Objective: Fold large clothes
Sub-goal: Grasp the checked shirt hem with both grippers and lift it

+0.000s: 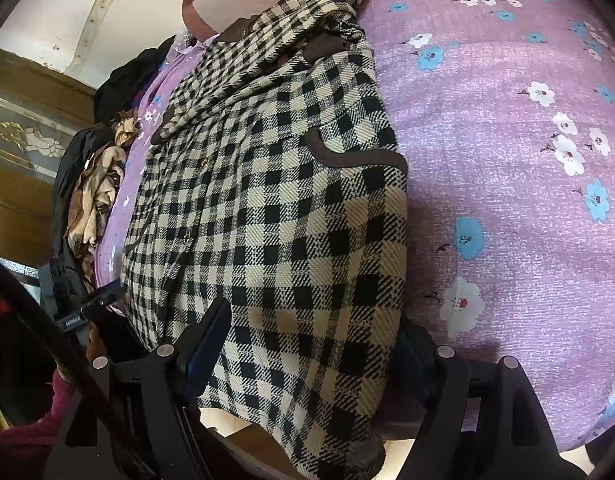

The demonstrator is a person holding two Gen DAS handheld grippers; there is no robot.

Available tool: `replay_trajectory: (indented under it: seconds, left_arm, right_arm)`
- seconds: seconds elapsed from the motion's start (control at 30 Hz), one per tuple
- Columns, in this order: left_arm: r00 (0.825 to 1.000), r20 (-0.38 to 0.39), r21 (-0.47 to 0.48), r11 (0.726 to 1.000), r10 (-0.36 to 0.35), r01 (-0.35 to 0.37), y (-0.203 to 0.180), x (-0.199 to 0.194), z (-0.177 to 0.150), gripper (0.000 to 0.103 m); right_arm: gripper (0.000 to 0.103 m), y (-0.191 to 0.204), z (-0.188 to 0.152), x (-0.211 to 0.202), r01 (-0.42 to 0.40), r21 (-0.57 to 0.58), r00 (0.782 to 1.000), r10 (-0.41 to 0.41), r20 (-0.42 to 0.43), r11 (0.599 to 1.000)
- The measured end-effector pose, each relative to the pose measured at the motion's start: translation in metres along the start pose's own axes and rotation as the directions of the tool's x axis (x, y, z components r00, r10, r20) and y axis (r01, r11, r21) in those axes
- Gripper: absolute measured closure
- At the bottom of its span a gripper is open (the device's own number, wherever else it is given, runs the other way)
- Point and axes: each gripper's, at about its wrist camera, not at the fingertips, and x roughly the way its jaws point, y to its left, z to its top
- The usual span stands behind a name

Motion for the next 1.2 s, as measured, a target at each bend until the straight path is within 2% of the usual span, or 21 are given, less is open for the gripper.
replay_trajectory:
  seconds: [0.17,0.23,0.3,0.37,0.43,0.5,0.53,0.67,0.73,0.77,0.83,0.93,1.03,1.13,1.2]
  left_arm:
    - [0.999,0.024,0.019,0.999,-0.034,0.034,-0.005,-0.004,0.000,0.017]
    - [1.000,0.007,-0.051,0.999,-0.007,0.007,0.007,0.004,0.003,0.017]
    - [0.999,0.011,-0.074,0.996,-0.039,0.039,0.009,0.002,0.003,0.017]
    - [0.996,-0.022,-0.020,0.996,-0.087,0.086,0.001,0.001,0.001,0.017]
    - [0.998,-0.029,0.037,0.998,-0.059,0.060,-0.006,0.002,-0.003,0.017]
    - [0.999,-0.040,0.070,0.997,-0.024,0.027,-0.010,0.006,-0.005,0.017]
    - [0.999,-0.038,0.067,0.997,-0.023,0.026,-0.010,0.005,-0.004,0.017]
    - [0.989,0.023,-0.023,0.989,-0.149,0.149,0.002,-0.009,-0.002,0.017]
    - [0.995,0.003,-0.022,0.995,-0.096,0.096,0.002,-0.002,0.001,0.017]
    - [0.999,-0.024,-0.001,0.999,-0.044,0.044,0.000,0.006,0.001,0.017]
    - [0.999,-0.033,0.019,1.000,-0.015,0.016,-0.003,0.010,-0.002,0.018]
    - [0.998,-0.020,0.039,0.998,-0.054,0.055,-0.011,0.003,-0.003,0.018]
    - [0.994,-0.001,0.015,0.994,-0.108,0.108,-0.007,-0.005,-0.003,0.018]
    - [0.993,-0.004,-0.042,0.992,-0.121,0.120,0.000,-0.002,0.001,0.018]
    - [0.996,-0.016,-0.038,0.996,-0.087,0.086,-0.001,0.001,0.001,0.018]
  right_arm:
    - [0.022,0.003,0.001,0.004,0.007,-0.014,1.000,-0.007,-0.015,1.000]
    - [0.022,0.004,0.001,0.005,0.009,-0.016,1.000,-0.009,-0.017,1.000]
    - [0.022,0.004,0.001,0.005,0.011,-0.017,1.000,-0.011,-0.020,1.000]
    - [0.022,0.006,0.000,0.005,0.003,-0.020,1.000,-0.004,-0.029,1.000]
    - [0.024,0.008,-0.002,0.006,0.002,-0.028,0.999,-0.003,-0.047,1.000]
    - [0.033,0.012,-0.004,0.007,-0.004,-0.051,0.998,0.001,-0.061,0.999]
    - [0.035,0.014,-0.005,0.007,-0.005,-0.065,0.998,0.001,-0.064,0.998]
    - [0.048,0.016,-0.002,0.003,-0.051,-0.065,0.998,0.048,-0.052,0.997]
    - [0.051,0.015,-0.001,0.003,-0.076,-0.054,0.996,0.074,-0.043,0.996]
    - [0.051,0.015,-0.001,0.005,-0.067,-0.052,0.997,0.065,-0.046,0.996]
    - [0.052,0.015,-0.001,0.012,-0.034,-0.053,0.997,0.031,-0.066,0.998]
    - [0.052,0.020,-0.004,0.012,-0.026,-0.072,0.997,0.021,-0.070,0.997]
    - [0.052,0.022,-0.002,0.005,-0.081,-0.069,0.996,0.077,-0.050,0.994]
    - [0.049,0.020,0.002,0.005,-0.127,-0.045,0.992,0.125,-0.034,0.991]
    - [0.048,0.023,0.002,0.013,-0.068,-0.061,0.996,0.065,-0.062,0.996]
